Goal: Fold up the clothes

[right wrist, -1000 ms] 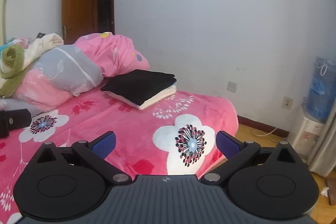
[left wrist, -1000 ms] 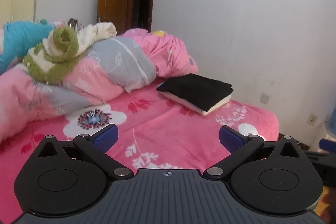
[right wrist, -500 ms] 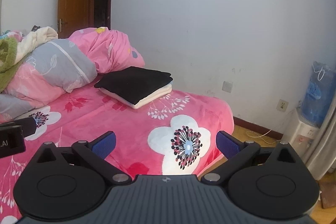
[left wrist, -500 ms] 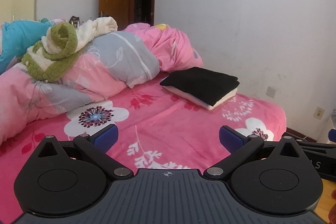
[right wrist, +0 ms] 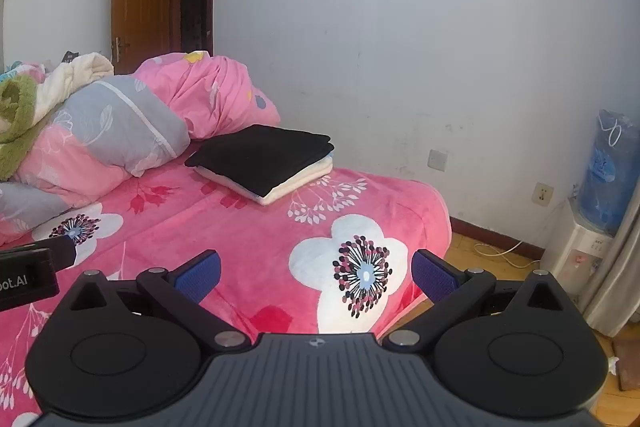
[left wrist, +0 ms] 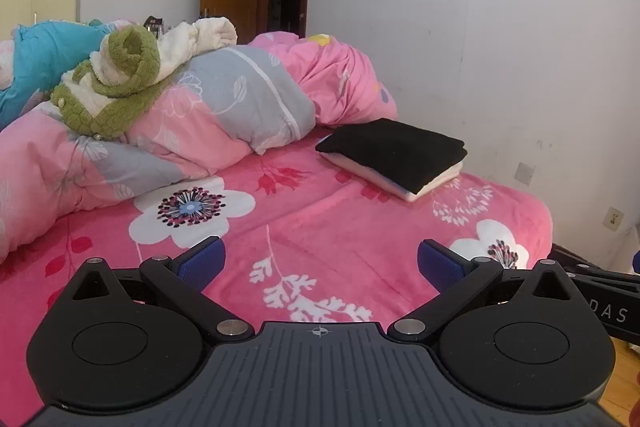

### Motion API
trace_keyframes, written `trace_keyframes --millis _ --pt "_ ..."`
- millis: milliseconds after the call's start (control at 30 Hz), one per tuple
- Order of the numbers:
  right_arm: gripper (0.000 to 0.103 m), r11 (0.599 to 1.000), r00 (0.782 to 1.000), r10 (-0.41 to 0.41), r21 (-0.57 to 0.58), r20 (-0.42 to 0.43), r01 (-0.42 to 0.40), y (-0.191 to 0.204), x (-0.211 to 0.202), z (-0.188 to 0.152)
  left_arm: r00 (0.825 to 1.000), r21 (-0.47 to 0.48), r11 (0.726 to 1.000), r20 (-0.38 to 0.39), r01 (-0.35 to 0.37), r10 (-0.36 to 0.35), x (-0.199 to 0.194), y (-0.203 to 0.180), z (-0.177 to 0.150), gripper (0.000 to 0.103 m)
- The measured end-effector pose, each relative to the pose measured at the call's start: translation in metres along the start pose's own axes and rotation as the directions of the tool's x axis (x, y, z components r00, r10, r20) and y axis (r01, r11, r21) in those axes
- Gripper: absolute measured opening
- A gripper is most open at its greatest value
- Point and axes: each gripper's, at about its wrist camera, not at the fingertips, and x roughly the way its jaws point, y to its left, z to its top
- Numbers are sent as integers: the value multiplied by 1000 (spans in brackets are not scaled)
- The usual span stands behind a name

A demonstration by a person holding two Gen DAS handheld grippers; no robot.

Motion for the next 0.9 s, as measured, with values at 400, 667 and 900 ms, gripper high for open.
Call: trace_keyframes --millis 400,667,900 --pt "103 1000 1000 -15 -18 -8 15 8 1 -3 1000 -1 1000 -8 10 -10 0 1 -2 103" --pt "103 1000 1000 -21 -23 0 21 10 -1 -3 1000 -16 1000 -13 7 -8 1 3 -3 103" --pt "103 999 1000 -24 -28 6 24 12 -3 -2 1000 -25 1000 -12 -1 1 1 8 -2 103"
